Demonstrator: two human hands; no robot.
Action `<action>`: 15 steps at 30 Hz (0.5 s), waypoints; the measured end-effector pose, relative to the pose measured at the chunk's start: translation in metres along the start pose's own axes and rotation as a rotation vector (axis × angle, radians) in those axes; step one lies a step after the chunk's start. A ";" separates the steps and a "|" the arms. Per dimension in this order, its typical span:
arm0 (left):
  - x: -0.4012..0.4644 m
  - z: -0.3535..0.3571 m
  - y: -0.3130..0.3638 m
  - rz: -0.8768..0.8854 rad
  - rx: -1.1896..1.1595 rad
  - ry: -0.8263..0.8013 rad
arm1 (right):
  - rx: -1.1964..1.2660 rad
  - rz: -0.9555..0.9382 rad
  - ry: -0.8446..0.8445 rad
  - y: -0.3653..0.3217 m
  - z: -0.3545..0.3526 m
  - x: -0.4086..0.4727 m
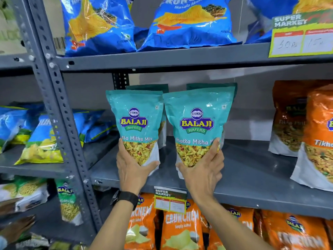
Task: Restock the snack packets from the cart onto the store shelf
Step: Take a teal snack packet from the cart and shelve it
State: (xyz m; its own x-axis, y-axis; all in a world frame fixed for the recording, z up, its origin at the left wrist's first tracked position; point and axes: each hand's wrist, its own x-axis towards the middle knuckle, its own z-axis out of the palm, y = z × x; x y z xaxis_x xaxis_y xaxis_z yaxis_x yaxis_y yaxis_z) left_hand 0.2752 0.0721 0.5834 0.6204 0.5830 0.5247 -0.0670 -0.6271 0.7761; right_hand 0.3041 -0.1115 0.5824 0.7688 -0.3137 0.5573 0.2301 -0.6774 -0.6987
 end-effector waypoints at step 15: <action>0.000 -0.002 0.005 -0.040 0.051 -0.065 | -0.022 0.075 0.006 -0.001 -0.007 0.003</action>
State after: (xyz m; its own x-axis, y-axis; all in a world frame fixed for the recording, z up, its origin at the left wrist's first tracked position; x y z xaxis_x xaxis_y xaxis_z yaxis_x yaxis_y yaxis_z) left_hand 0.2729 0.0702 0.5877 0.6711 0.5748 0.4683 -0.0023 -0.6299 0.7766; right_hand 0.3014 -0.1165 0.5880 0.7799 -0.3677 0.5066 0.1588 -0.6666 -0.7283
